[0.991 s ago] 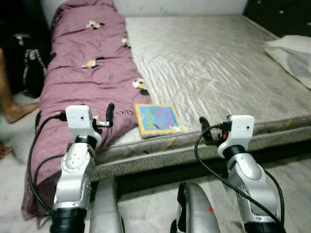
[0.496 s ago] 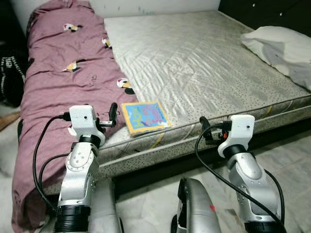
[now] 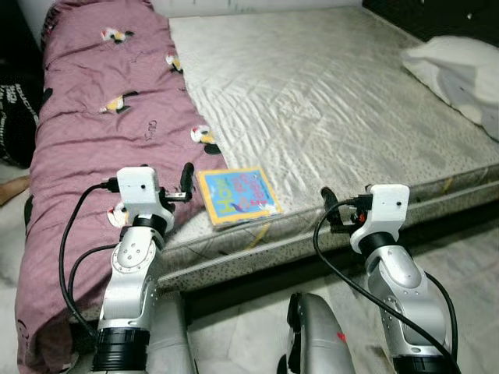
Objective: Clean up the room
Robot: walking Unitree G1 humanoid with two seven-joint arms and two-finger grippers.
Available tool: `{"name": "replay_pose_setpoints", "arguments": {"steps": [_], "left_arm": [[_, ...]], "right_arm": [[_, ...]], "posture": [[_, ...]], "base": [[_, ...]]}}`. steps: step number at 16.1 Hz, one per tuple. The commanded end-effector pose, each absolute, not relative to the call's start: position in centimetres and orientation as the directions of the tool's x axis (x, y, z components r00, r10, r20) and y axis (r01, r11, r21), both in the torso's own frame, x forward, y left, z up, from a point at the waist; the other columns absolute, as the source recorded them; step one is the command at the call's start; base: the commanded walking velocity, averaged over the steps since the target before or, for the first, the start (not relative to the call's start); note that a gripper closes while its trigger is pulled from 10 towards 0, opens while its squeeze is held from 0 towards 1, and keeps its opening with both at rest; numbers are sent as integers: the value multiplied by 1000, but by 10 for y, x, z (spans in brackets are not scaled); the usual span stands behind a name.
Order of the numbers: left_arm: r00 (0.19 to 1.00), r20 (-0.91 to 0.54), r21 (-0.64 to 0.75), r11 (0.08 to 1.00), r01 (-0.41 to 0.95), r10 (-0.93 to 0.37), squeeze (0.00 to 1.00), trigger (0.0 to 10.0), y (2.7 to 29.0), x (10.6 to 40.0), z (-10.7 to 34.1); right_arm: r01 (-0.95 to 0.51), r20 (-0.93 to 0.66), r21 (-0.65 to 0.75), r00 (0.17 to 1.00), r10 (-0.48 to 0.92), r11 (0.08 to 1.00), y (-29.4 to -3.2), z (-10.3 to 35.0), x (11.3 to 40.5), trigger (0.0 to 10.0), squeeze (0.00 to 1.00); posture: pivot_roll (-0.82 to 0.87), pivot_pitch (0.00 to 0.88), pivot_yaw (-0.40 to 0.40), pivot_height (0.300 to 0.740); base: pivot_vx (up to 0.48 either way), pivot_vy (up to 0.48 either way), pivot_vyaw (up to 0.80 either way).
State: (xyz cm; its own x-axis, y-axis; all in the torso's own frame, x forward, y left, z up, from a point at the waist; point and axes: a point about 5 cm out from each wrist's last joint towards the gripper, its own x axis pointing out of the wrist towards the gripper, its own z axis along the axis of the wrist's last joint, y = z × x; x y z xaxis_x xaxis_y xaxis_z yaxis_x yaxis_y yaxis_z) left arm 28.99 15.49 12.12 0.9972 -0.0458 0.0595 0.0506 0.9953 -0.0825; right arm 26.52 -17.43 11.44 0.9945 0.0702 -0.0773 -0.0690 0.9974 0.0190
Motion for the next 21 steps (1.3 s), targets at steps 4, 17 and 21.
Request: {"name": "replay_pose_setpoints", "arguments": {"steps": [4, 17, 21], "left_arm": [[998, 47, -92, 994, 50, -45, 0, 10000, 154, 291, 118], [977, -209, -280, 960, -21, -40, 0, 10000, 141, 307, 74], [965, -257, -297, 954, -34, -45, 0, 10000, 141, 314, 65]], "right_arm": [[-54, -75, 9, 996, 54, 999, -180, 118, 263, 10000, 0], [-1, -127, -79, 992, -9, 997, -212, 129, 212, 10000, 0], [3, -171, -93, 985, -19, 996, -215, 134, 188, 10000, 0]], "posture": [[-76, 0, -31, 558], [-206, 78, -36, 558], [-248, 145, -40, 520]], "base": [[290, 0, 0], [67, 0, 0], [0, 0, 0]]}}
